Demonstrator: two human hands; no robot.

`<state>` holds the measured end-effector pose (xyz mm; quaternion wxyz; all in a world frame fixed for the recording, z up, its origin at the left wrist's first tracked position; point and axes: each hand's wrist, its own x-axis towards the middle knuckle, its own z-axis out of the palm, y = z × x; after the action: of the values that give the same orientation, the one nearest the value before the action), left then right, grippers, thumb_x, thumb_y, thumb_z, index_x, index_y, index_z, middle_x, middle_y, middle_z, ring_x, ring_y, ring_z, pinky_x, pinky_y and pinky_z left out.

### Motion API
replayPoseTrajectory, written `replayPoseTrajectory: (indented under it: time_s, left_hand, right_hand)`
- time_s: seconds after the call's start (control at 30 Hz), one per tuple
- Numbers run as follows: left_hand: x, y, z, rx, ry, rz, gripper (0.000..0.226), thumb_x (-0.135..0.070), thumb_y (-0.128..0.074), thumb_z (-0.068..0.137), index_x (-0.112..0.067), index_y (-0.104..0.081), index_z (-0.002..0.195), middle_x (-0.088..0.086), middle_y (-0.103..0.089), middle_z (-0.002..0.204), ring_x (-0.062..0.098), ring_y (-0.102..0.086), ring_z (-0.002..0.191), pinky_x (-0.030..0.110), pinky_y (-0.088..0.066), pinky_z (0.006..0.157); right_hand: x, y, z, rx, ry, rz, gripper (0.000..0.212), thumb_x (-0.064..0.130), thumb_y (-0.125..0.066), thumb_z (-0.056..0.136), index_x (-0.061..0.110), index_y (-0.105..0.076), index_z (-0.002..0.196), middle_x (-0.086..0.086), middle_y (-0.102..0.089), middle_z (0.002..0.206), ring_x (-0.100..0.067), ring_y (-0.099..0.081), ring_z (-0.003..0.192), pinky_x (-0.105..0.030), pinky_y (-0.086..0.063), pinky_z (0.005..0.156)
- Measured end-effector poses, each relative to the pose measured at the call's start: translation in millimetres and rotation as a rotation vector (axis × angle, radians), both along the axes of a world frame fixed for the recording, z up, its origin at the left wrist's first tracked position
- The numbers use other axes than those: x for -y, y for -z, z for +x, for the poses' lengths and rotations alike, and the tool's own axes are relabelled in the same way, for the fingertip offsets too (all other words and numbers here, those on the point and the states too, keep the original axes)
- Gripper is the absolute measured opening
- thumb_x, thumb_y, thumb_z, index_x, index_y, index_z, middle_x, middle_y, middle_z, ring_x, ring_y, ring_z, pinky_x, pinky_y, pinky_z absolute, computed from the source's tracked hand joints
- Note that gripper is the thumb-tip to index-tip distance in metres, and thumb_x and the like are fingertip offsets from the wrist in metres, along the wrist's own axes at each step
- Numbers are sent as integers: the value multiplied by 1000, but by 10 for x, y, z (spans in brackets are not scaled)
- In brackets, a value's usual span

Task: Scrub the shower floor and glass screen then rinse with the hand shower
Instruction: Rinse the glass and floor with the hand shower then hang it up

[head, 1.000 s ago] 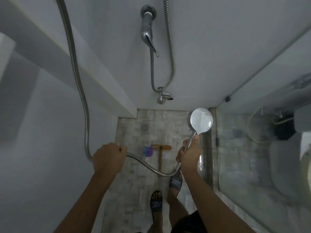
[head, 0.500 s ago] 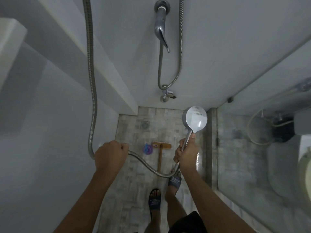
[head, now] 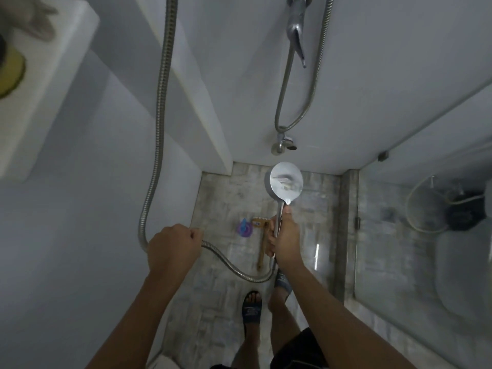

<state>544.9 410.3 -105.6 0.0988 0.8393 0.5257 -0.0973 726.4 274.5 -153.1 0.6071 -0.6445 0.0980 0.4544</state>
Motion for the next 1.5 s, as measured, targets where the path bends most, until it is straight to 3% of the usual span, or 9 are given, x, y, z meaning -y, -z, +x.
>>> replayPoseTrajectory:
  time_s: [0.1,0.23,0.37,0.53,0.67,0.83,1.1,1.33,1.5]
  left_hand:
    - [45,15,-372,-21,-17,26,51,-31,-47,92,-16,-41,44,0,-38,41,15,-34,36,21,-24,42]
    - [139,9,-886,-38,-20,48,48,-36,-35,87,-19,-36,42,-4,-33,39,11,-28,34,18,-21,40]
    - [231,28,-1328,-81,-34,74,50,-32,-44,89,-21,-33,41,-7,-28,38,8,-23,32,18,-20,39]
    - [382,6,-1624,1,60,164,46,-24,-46,82,-26,-21,43,-16,-8,42,-2,-2,37,10,-3,46]
    - [477,-53,-1624,66,64,191,40,-31,-34,81,-24,-24,43,-10,-17,41,6,-12,34,11,-1,49]
    - [470,-99,-1550,18,38,162,42,-33,-31,84,-20,-31,44,-7,-21,41,12,-22,34,16,-9,44]
    - [277,-457,-1143,10,-58,157,49,-27,-59,89,-15,-48,43,-3,-35,38,13,-32,34,20,-16,41]
    - [102,-689,-523,50,-18,236,50,-34,-41,89,-12,-53,47,1,-42,41,18,-40,37,23,-24,43]
    - [-1,-880,64,91,-13,277,47,-35,-42,86,-15,-53,45,2,-43,41,19,-36,38,22,-27,44]
  right_hand:
    - [-77,-52,-281,-29,-4,-6,67,59,-35,100,13,-47,53,-2,-35,42,-15,-27,33,-20,-25,42]
    - [-138,-93,-702,-90,-63,-1,63,63,-35,97,8,-50,73,0,-31,41,-16,-25,32,-21,-24,43]
    - [-91,-18,-1167,-117,-161,0,67,67,-35,95,10,-46,63,-5,-29,41,-17,-27,29,-21,-25,41]
    - [123,70,-1649,-142,-200,-1,69,73,-36,89,14,-49,57,-6,-29,44,-16,-27,34,-21,-26,43]
    - [247,55,-1828,-126,-196,-32,68,69,-36,93,13,-48,58,-5,-29,45,-16,-28,34,-19,-28,42]
    - [153,-103,-1714,-131,-71,-13,71,77,-35,87,13,-50,60,-4,-30,41,-15,-27,33,-19,-26,42]
    - [-133,-380,-1167,-95,38,109,71,75,-34,90,17,-49,52,-5,-30,41,-15,-27,31,-18,-26,42]
    - [-248,-597,-698,-41,77,137,69,68,-31,96,16,-50,55,-5,-31,41,-15,-28,33,-18,-27,40]
    - [-198,-650,-274,-23,181,95,69,77,-37,87,15,-50,58,-5,-31,42,-17,-28,35,-21,-31,41]
